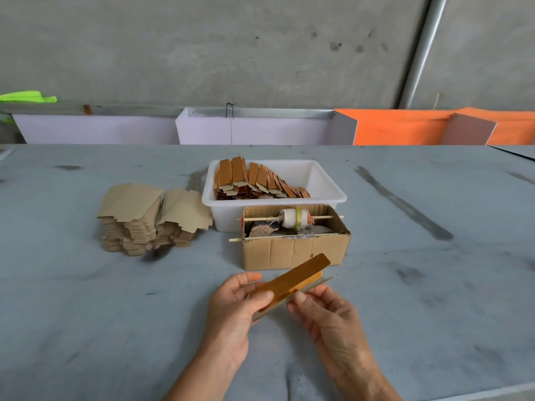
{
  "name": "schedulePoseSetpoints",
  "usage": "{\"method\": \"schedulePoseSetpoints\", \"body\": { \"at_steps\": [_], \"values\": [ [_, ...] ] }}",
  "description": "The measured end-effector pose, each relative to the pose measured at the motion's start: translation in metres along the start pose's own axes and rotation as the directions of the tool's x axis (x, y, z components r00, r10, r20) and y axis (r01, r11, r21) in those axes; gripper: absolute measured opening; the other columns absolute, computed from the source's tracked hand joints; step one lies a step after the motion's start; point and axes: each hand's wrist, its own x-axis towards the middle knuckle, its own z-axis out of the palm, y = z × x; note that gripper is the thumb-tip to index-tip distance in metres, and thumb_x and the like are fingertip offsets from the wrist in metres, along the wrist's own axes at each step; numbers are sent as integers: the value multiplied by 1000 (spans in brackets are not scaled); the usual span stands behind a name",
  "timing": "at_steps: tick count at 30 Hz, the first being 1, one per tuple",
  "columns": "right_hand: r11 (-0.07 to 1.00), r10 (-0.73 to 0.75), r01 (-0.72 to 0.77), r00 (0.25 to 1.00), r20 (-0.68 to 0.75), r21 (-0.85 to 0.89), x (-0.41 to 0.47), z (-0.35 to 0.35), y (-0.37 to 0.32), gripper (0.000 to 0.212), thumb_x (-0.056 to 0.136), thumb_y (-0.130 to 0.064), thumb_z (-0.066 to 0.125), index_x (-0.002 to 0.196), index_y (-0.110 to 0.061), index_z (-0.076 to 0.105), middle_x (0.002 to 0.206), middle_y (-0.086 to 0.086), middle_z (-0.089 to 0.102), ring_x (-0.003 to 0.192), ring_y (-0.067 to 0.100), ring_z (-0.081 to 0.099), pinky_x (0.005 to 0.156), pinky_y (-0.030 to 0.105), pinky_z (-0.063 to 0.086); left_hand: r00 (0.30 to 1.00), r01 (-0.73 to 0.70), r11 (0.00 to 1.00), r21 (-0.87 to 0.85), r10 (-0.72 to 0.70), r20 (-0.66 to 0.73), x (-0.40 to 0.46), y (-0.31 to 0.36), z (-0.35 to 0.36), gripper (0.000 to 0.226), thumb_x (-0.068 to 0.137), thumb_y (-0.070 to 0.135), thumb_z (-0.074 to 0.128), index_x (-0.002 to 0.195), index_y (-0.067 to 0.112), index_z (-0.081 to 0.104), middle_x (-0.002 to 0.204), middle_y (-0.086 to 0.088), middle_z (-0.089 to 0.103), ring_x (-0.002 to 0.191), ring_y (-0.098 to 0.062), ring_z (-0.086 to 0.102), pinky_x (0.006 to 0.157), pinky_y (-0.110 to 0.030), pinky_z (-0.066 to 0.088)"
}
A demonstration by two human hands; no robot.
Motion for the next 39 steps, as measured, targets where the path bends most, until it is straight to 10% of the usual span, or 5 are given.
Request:
{"method": "schedulePoseSetpoints", "body": {
  "at_steps": [12, 39],
  "values": [
    [964, 4, -37, 992, -125, -265, 2, 9, 1, 13, 65, -13, 74, 72, -5, 66, 65, 11, 66, 51, 11, 58, 41, 20, 46, 992, -88, 944, 318, 53, 117, -2, 5, 0, 18, 71, -10, 73, 79, 5, 67, 63, -6, 69, 53, -13, 64, 46, -24, 50],
    [989, 123, -141, 947, -295, -39, 4, 23, -4, 11, 79, -6, 70, 71, -12, 64, 60, 2, 64, 48, 8, 58, 39, 18, 41, 989, 131, 970, -205, -141, -38, 1, -9, 25, 11, 74, -6, 69, 75, 3, 63, 59, -6, 65, 50, -12, 60, 44, -21, 50]
  ]
}}
